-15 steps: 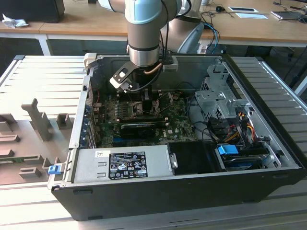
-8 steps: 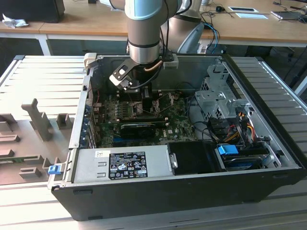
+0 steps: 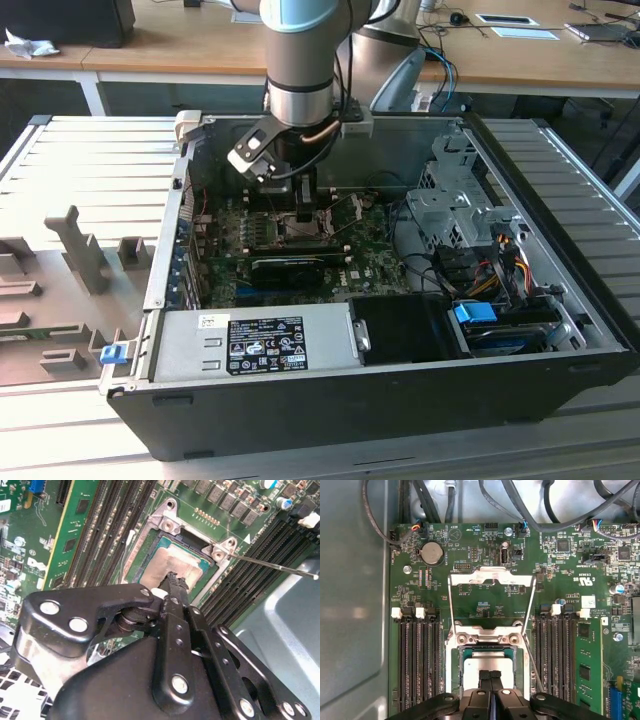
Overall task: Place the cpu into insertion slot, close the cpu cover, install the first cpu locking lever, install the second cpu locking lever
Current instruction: 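Place the cpu into insertion slot, then close the cpu cover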
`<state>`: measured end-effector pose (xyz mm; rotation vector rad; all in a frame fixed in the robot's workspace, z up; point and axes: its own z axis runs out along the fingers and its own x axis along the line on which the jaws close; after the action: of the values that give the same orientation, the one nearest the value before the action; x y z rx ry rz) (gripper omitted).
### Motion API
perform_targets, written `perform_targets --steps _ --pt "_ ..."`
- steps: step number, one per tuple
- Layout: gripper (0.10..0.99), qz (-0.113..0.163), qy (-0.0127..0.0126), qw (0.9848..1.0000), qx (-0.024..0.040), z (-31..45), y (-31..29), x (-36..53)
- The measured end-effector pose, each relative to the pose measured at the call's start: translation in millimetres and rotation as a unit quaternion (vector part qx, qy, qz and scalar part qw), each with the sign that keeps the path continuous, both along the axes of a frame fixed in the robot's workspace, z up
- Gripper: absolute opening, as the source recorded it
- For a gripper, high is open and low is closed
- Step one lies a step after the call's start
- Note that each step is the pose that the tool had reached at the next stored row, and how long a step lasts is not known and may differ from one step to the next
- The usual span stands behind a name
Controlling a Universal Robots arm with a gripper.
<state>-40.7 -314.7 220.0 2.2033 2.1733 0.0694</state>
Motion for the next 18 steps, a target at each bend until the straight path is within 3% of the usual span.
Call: perform_targets --steps 6,10,18 --pt "0.106 0.0 0.0 1.0 0.0 1.5 -0.1 0.6" --pt "0.106 0.0 0.0005 1.0 0.0001 1.5 -1.0 7.1" --pt "0.106 0.0 0.0006 1.0 0.0001 3.9 -0.9 7.1"
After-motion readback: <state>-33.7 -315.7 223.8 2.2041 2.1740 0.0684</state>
